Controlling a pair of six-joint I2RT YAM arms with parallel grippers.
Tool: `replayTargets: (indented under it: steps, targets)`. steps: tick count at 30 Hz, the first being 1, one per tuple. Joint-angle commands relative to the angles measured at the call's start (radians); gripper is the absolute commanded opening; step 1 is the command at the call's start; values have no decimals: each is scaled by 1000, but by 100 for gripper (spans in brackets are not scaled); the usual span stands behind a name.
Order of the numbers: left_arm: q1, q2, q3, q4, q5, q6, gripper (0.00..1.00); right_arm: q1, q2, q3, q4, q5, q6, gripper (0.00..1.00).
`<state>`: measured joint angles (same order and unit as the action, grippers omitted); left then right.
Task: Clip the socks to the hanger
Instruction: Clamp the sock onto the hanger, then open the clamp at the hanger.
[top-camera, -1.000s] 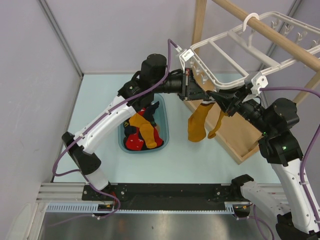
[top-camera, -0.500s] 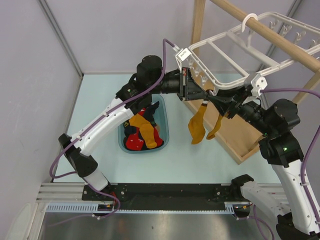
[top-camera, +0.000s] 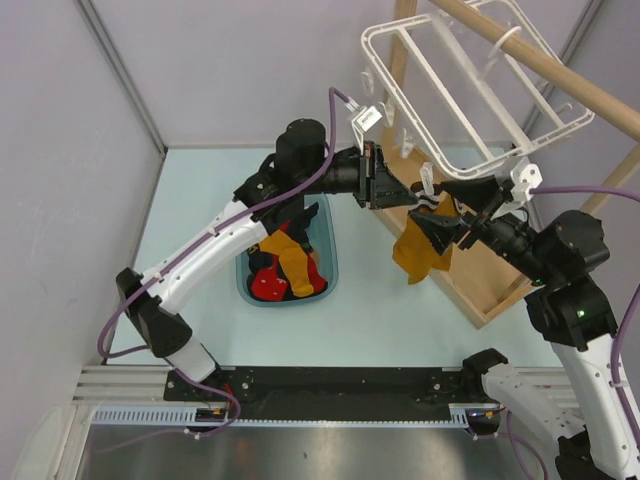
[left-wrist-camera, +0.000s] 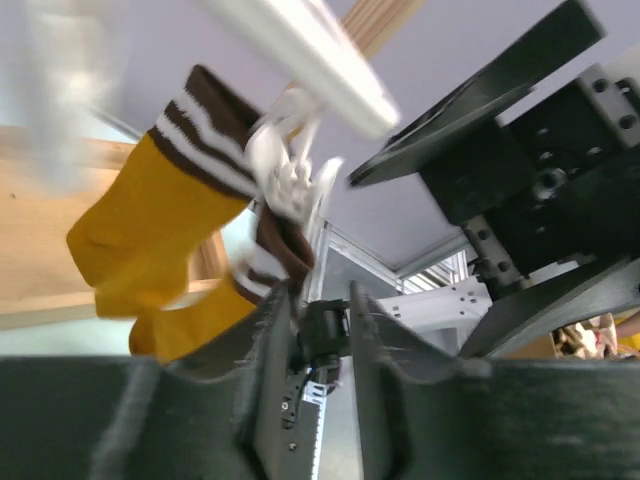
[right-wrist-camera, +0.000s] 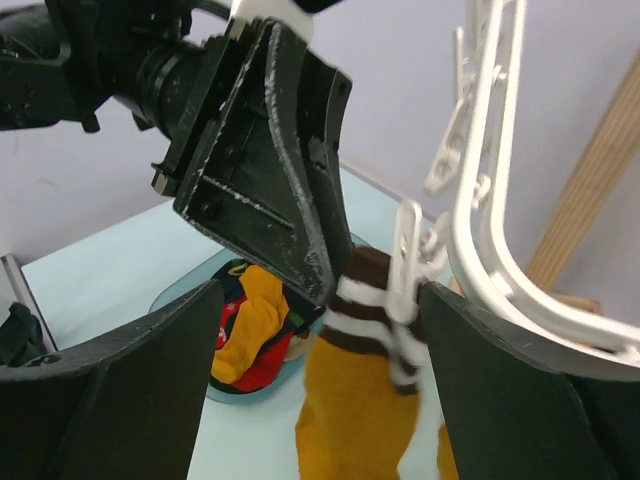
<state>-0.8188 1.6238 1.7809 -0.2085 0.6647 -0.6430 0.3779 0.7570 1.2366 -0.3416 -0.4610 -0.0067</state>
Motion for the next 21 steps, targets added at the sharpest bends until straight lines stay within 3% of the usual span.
replayTargets:
  steps: [1, 9, 16, 21]
  targets:
    - [-2, -109, -61, 9, -77, 100, 39, 4, -16, 23, -22, 102, 19, 85]
    - [4, -231, -222, 115, -241, 264, 64, 3, -35, 23, -62, 222, 50, 85]
    - [-6, -222, -285, 293, -224, 284, 72, 3, -68, 24, -70, 343, 85, 86]
    - [-13, -156, -258, 311, -240, 279, 74, 3, -64, 24, -88, 459, 102, 84]
